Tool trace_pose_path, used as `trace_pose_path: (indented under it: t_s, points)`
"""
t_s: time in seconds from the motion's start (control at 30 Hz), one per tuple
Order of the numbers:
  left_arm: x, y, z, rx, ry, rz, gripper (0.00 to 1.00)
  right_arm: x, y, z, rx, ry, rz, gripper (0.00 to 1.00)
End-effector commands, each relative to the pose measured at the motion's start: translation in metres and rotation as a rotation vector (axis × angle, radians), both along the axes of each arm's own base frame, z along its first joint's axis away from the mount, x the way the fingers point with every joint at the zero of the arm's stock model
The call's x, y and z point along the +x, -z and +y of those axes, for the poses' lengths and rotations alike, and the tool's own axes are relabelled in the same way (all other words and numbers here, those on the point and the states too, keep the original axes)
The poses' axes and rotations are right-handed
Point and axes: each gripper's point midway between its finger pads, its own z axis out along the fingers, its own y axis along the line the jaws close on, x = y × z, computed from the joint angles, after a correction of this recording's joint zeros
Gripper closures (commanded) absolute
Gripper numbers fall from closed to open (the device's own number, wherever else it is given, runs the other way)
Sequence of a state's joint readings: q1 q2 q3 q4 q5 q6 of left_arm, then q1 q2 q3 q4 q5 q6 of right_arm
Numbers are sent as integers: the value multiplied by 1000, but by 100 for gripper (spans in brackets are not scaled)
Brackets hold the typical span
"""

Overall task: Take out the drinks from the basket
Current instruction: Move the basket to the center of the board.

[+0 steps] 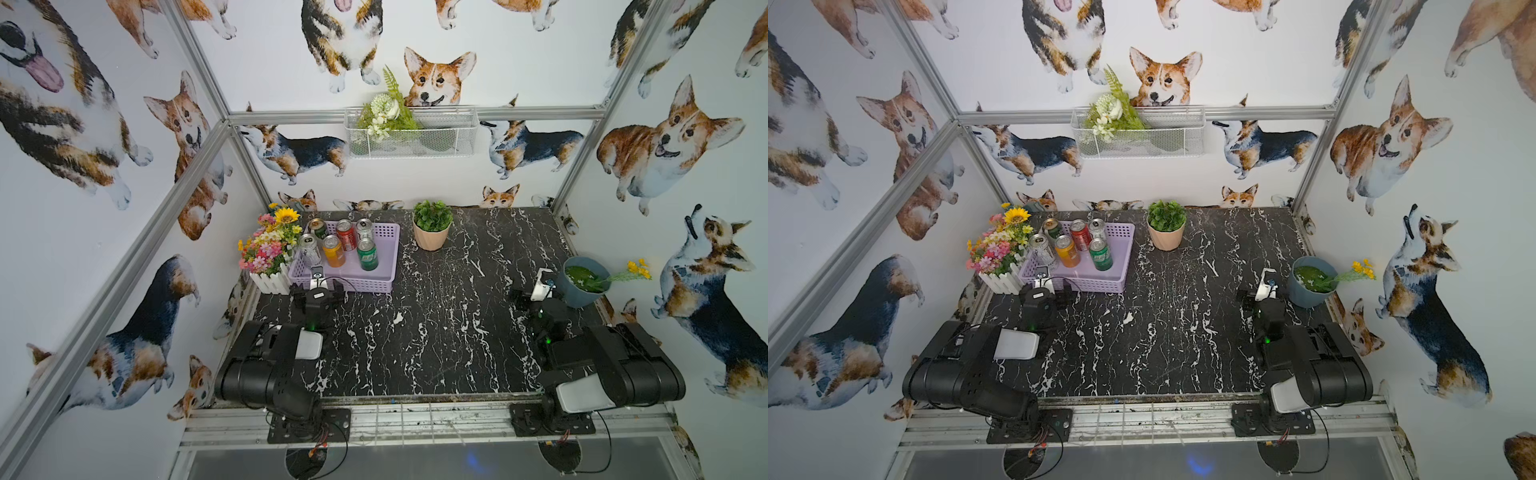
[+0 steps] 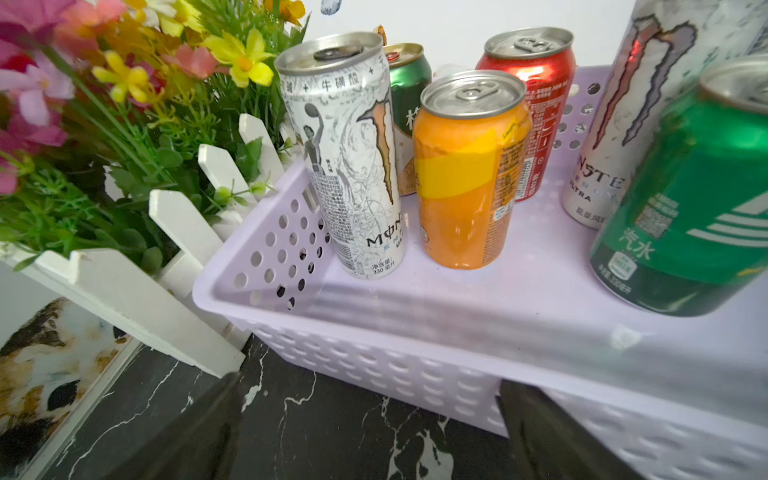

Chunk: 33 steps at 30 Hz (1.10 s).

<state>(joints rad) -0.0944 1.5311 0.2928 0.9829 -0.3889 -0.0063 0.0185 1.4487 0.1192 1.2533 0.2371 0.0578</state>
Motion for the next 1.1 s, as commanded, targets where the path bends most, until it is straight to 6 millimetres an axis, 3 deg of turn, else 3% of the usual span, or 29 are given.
trace_pose_path:
  t_s: [0.0,0.87,1.07]
  points:
    - [11,-32,-1,-31,-5,-141,0,2,-15,0,12,2,-63,0]
    - [12,-32,0,-35,-5,-138,0,3,-14,0,12,3,-56,0]
    - [10,-34,0,-35,-4,-151,0,3,-24,0,9,8,-73,0]
